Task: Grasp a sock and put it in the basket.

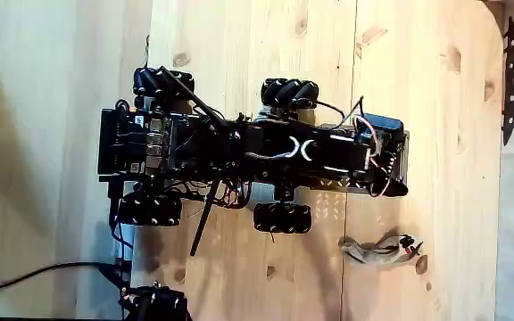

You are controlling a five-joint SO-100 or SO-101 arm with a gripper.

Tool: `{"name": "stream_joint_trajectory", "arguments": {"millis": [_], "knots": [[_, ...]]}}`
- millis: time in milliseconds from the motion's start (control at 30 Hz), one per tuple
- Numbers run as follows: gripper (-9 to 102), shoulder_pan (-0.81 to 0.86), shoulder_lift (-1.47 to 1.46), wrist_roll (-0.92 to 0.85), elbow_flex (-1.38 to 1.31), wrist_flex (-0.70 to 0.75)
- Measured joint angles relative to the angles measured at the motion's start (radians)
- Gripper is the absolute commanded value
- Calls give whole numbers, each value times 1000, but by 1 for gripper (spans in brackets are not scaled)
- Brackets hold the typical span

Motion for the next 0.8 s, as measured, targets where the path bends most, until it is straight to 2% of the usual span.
{"name": "stream_joint_trajectory", "arguments": {"millis": [133, 800], "knots": [[1, 8, 117, 12, 15, 41], [0, -8, 126, 46, 25, 49]]}}
